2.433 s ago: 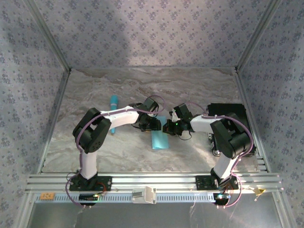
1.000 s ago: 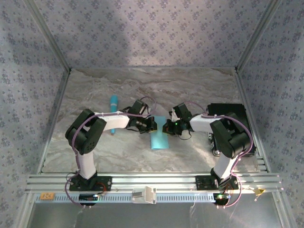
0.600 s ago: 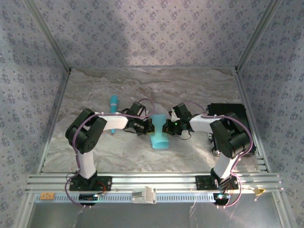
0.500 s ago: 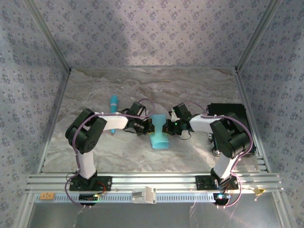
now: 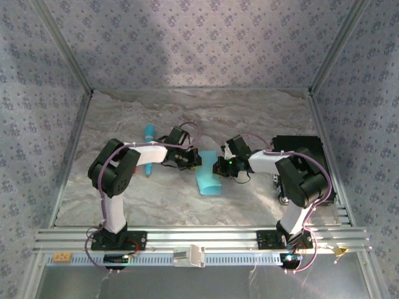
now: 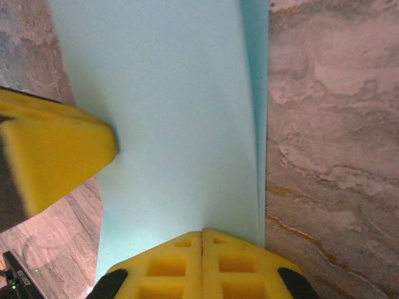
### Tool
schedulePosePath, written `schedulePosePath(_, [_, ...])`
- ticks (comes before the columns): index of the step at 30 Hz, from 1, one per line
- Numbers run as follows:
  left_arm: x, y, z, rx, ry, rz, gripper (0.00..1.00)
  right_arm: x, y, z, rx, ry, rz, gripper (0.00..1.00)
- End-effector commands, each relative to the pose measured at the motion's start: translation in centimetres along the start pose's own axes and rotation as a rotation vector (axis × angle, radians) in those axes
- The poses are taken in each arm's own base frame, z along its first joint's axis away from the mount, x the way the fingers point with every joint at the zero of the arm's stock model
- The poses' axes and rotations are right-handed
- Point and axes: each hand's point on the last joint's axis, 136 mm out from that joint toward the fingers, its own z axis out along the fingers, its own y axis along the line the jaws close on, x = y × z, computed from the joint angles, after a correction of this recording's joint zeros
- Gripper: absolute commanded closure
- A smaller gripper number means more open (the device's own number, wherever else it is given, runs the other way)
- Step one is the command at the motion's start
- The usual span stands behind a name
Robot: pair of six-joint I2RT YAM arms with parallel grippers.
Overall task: Fold a paper plane with a square sheet of paper (pick it up from the middle)
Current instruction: First fold the square sheet of paper in half at the center of the table.
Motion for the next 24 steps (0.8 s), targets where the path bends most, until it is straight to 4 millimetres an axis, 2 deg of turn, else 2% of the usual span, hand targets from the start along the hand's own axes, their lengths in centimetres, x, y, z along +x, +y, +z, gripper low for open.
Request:
schedulePosePath(1, [0.3, 1.4, 0.4, -0.019, 0.023, -0.005, 1.00, 4.3, -6.8, 1.4, 0.251, 0.111, 0.080, 1.00])
schedulePosePath(5, [0.3, 1.9, 0.6, -0.026, 0.028, -0.013, 1.00, 4.3, -6.8, 1.5, 0.252, 0.112, 0.080, 1.00])
schedulePosePath(10, [-0.9, -0.9, -0.5, 0.031, 0.019, 0.028, 1.00, 4.2, -6.6, 1.4, 0.249, 0.111, 0.070, 1.00])
schedulePosePath(14, [-1.9, -2.2, -1.0, 0.068, 0.012, 0.049, 1.00, 4.1, -6.6, 1.3, 0.250, 0.109, 0.067, 1.00])
schedulePosePath(24, [-2.3, 0.9, 0.4, 0.044, 0.038, -0.003, 1.00, 4.2, -6.6, 1.3, 0.252, 0.112, 0.068, 1.00])
